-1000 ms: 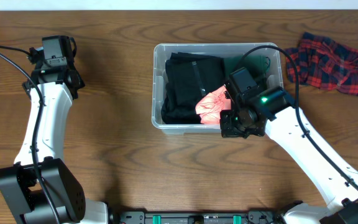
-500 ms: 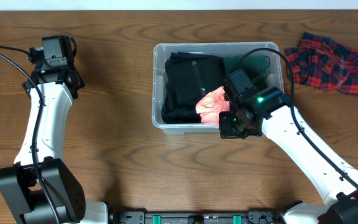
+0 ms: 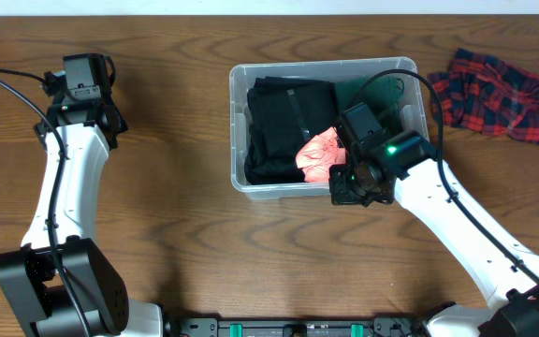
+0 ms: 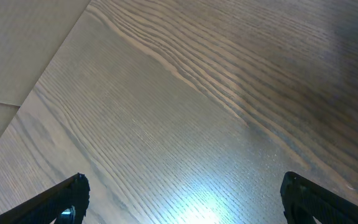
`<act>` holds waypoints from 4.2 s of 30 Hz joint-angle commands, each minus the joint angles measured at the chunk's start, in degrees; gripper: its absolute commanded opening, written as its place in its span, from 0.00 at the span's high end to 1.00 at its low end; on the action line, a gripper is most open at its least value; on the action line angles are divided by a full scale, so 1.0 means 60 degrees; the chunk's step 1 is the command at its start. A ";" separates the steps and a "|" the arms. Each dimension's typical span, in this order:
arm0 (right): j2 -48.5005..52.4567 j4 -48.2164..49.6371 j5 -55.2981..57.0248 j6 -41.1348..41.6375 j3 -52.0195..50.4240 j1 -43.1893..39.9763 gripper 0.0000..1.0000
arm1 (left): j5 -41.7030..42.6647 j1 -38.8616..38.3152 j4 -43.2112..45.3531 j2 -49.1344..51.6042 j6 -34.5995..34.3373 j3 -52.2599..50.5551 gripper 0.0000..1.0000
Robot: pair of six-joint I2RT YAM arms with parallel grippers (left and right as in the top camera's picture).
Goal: Pack container
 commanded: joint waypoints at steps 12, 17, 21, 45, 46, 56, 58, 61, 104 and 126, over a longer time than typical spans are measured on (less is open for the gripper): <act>0.0066 0.0452 -0.0477 0.0138 -0.0007 0.0251 0.99 | -0.0153 0.0036 -0.0033 -0.0124 0.0095 0.0131 0.02; 0.0066 0.0703 -0.0477 0.0138 -0.0011 0.0554 0.99 | -0.0153 0.0036 -0.0033 -0.0124 0.0095 0.0131 0.02; 0.0066 0.0874 -0.0477 0.0142 -0.0011 0.0816 0.99 | -0.0153 0.0036 -0.0033 -0.0124 0.0095 0.0131 0.02; 0.0069 0.1606 -0.0481 0.0138 -0.0025 0.1468 0.99 | -0.0153 0.0036 -0.0033 -0.0124 0.0095 0.0131 0.02; 0.0069 0.1610 -0.0481 0.0138 -0.0025 0.1523 0.99 | -0.0153 0.0036 -0.0033 -0.0124 0.0095 0.0131 0.02; 0.0069 0.1661 -0.0470 0.0138 -0.0029 0.2011 0.99 | -0.0153 0.0036 -0.0033 -0.0124 0.0095 0.0131 0.02; 0.0069 0.1661 -0.0470 0.0138 -0.0025 0.2011 0.99 | -0.0153 0.0036 -0.0033 -0.0124 0.0095 0.0131 0.02; 0.0069 0.1639 -0.0474 0.0138 -0.0029 0.2011 0.99 | -0.0153 0.0036 -0.0033 -0.0124 0.0095 0.0131 0.02; -0.0364 0.1712 -0.1716 -0.1483 0.0958 0.1151 0.99 | -0.0153 0.0036 -0.0033 -0.0124 0.0095 0.0131 0.02; -0.0998 0.3330 -0.0812 -0.1504 0.1494 -0.5992 0.88 | -0.0153 0.0036 -0.0033 -0.0124 0.0095 0.0131 0.02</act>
